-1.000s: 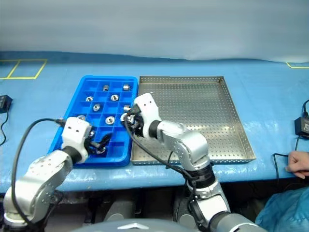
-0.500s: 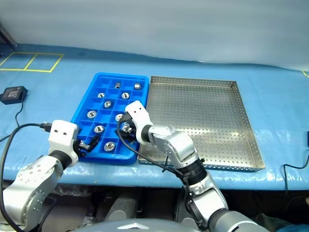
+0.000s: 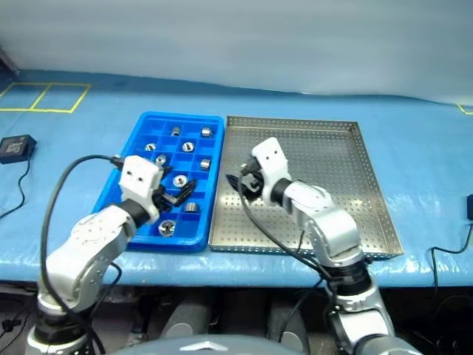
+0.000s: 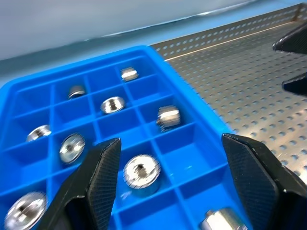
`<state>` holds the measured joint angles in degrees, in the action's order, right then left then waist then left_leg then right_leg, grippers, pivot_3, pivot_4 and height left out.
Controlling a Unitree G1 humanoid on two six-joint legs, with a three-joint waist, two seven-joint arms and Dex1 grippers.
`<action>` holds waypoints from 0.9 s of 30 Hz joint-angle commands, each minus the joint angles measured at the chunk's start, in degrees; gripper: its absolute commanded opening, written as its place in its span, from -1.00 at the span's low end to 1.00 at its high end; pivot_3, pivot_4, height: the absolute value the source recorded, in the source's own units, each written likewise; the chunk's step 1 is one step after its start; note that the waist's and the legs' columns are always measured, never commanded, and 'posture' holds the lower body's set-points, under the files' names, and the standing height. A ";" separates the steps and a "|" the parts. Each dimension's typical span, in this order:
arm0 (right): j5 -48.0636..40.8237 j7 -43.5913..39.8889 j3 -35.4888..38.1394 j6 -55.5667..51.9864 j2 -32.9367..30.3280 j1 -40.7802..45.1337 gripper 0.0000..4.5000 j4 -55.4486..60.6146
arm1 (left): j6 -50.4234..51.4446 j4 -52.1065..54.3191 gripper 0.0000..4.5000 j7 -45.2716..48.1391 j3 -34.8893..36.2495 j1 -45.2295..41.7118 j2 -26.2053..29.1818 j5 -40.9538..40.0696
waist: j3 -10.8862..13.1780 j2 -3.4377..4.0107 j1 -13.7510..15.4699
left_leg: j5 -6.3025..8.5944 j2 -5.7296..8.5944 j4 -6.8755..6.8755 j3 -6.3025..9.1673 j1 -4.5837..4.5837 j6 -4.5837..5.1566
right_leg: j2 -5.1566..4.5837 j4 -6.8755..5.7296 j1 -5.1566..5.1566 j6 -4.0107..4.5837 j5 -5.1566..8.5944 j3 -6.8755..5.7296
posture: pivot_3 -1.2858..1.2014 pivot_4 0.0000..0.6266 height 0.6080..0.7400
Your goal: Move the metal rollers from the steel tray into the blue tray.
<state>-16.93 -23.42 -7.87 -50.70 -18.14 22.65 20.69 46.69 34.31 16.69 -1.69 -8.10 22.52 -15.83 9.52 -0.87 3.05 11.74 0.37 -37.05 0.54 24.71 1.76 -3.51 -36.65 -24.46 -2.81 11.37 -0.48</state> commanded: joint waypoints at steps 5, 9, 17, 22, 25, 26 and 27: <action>-2.13 -4.15 2.70 -0.67 -6.17 -3.48 1.00 3.24 | -5.52 -4.28 1.00 4.85 -2.25 -0.97 -0.04 -0.57 | 0.01 -0.01 -2.02 | 0.08 -0.07 0.03 -0.04 -0.01 0.10 | 0.02 -0.04 -0.01 0.22 -0.04 0.00 | 0.06 -0.52 1.00; -0.51 -3.71 1.73 2.40 -6.93 -4.50 1.00 4.74 | -4.19 -4.06 1.00 4.44 -1.29 -0.82 -0.69 -1.24 | 0.02 -0.02 -2.43 | 0.09 -0.12 -0.05 -0.12 -0.02 0.11 | 0.02 -0.03 0.00 -0.04 0.05 0.05 | 0.06 -0.52 1.00; -0.86 -3.76 1.86 4.68 -5.68 -5.21 1.00 4.79 | -3.37 -3.23 1.00 4.31 -1.51 -0.45 -0.19 -0.91 | 0.03 -0.04 -2.33 | 0.09 -0.12 -0.21 -0.11 -0.03 0.12 | 0.01 -0.05 0.06 -0.12 0.01 0.08 | 0.06 -0.52 1.00; -0.78 -3.03 2.13 5.01 -4.75 -5.03 1.00 4.74 | -3.19 -2.72 1.00 3.80 -1.60 0.05 -0.59 -0.90 | 0.03 -0.04 -2.33 | 0.09 -0.11 -0.19 -0.11 -0.02 0.12 | 0.02 -0.05 0.05 -0.11 0.01 0.10 | 0.06 -0.52 1.00; -0.88 -2.63 2.27 5.12 -4.06 -4.61 1.00 4.11 | -2.94 -2.44 1.00 3.46 -1.61 -0.08 -0.70 -0.95 | 0.03 -0.04 -2.28 | 0.09 -0.11 -0.20 -0.11 -0.03 0.12 | 0.02 -0.08 0.05 -0.11 0.01 0.10 | 0.07 -0.52 1.00; -0.82 -2.55 2.27 5.15 -3.92 -4.38 1.00 3.84 | -2.90 -2.23 1.00 3.35 -1.64 -0.05 -0.71 -0.95 | 0.03 -0.04 -2.28 | 0.09 -0.11 -0.20 -0.11 -0.03 0.12 | 0.02 -0.08 0.05 -0.11 0.01 0.10 | 0.06 -0.52 1.00; -0.76 -2.52 2.27 5.15 -3.86 -4.17 1.00 3.62 | -2.86 -2.14 1.00 3.28 -1.66 -0.09 -0.71 -0.97 | 0.03 -0.04 -2.28 | 0.09 -0.11 -0.21 -0.11 -0.03 0.12 | 0.02 -0.08 0.06 -0.11 0.01 0.11 | 0.06 -0.52 1.00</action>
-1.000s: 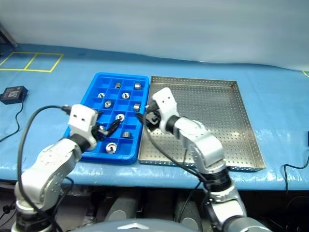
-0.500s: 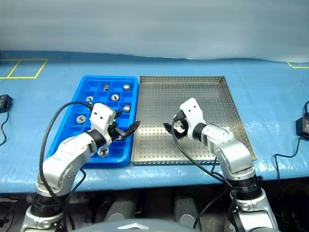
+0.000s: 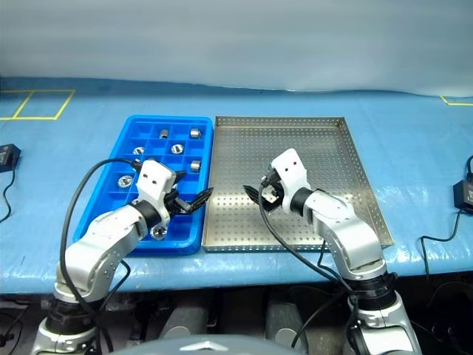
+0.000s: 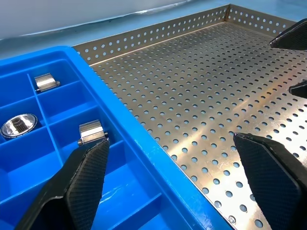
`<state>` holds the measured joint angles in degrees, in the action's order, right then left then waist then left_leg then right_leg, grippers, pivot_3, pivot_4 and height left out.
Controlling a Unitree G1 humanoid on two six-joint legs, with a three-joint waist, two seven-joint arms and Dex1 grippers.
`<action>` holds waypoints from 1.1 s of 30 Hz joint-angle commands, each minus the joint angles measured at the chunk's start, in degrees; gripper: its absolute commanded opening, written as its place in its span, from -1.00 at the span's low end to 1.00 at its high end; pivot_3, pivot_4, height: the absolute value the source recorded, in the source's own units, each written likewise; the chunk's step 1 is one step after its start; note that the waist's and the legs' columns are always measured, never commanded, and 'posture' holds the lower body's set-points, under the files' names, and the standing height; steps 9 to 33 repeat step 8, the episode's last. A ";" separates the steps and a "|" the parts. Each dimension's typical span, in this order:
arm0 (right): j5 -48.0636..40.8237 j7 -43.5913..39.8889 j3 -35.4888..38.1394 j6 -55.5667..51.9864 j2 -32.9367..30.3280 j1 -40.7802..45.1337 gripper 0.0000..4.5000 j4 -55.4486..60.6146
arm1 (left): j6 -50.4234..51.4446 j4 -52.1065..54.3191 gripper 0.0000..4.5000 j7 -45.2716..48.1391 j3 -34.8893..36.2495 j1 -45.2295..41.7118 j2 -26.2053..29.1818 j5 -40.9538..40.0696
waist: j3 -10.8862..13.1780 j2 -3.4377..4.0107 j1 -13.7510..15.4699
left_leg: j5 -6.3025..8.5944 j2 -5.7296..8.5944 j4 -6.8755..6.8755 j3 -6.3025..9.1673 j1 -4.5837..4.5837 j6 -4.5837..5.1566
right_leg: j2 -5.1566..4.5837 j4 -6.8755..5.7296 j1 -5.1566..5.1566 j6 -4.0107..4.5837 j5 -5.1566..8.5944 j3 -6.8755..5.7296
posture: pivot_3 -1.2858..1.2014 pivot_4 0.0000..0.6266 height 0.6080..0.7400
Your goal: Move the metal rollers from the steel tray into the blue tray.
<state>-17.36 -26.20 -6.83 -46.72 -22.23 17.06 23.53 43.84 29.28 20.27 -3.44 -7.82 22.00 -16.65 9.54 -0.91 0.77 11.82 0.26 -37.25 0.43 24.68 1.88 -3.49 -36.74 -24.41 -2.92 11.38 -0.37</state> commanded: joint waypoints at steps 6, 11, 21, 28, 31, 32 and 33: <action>-0.45 0.85 1.26 0.14 0.81 2.67 1.00 0.33 | 0.15 3.17 1.00 -1.17 0.25 -0.15 -0.49 0.05 | 0.00 0.00 0.02 | 0.00 0.00 0.00 0.00 0.00 0.00 | 0.01 -0.01 -0.01 0.01 -0.01 0.01 | 0.07 -0.52 1.00; -0.35 0.87 1.24 0.27 0.82 2.80 1.00 0.29 | 0.17 3.76 1.00 -1.21 0.34 0.40 -0.35 -0.06 | 0.00 0.00 0.04 | 0.00 0.00 0.00 0.00 0.00 0.00 | 0.01 -0.01 -0.01 0.01 -0.01 0.01 | 0.07 -0.52 1.00; -0.35 0.87 1.24 0.27 0.82 2.80 1.00 0.29 | 0.17 3.76 1.00 -1.21 0.34 0.40 -0.35 -0.06 | 0.00 0.00 0.04 | 0.00 0.00 0.00 0.00 0.00 0.00 | 0.01 -0.01 -0.01 0.01 -0.01 0.01 | 0.07 -0.52 1.00; -0.35 0.87 1.24 0.27 0.82 2.80 1.00 0.29 | 0.17 3.76 1.00 -1.21 0.34 0.40 -0.35 -0.06 | 0.00 0.00 0.04 | 0.00 0.00 0.00 0.00 0.00 0.00 | 0.01 -0.01 -0.01 0.01 -0.01 0.01 | 0.07 -0.52 1.00; -0.35 0.87 1.24 0.27 0.82 2.80 1.00 0.29 | 0.17 3.76 1.00 -1.21 0.34 0.40 -0.35 -0.06 | 0.00 0.00 0.04 | 0.00 0.00 0.00 0.00 0.00 0.00 | 0.01 -0.01 -0.01 0.01 -0.01 0.01 | 0.07 -0.52 1.00; -0.35 0.87 1.24 0.27 0.82 2.80 1.00 0.29 | 0.17 3.76 1.00 -1.21 0.34 0.40 -0.35 -0.06 | 0.00 0.00 0.04 | 0.00 0.00 0.00 0.00 0.00 0.00 | 0.01 -0.01 -0.01 0.01 -0.01 0.01 | 0.07 -0.52 1.00; -0.35 0.87 1.24 0.27 0.82 2.80 1.00 0.29 | 0.17 3.76 1.00 -1.21 0.34 0.40 -0.35 -0.06 | 0.00 0.00 0.04 | 0.00 0.00 0.00 0.00 0.00 0.00 | 0.01 -0.01 -0.01 0.01 -0.01 0.01 | 0.07 -0.52 1.00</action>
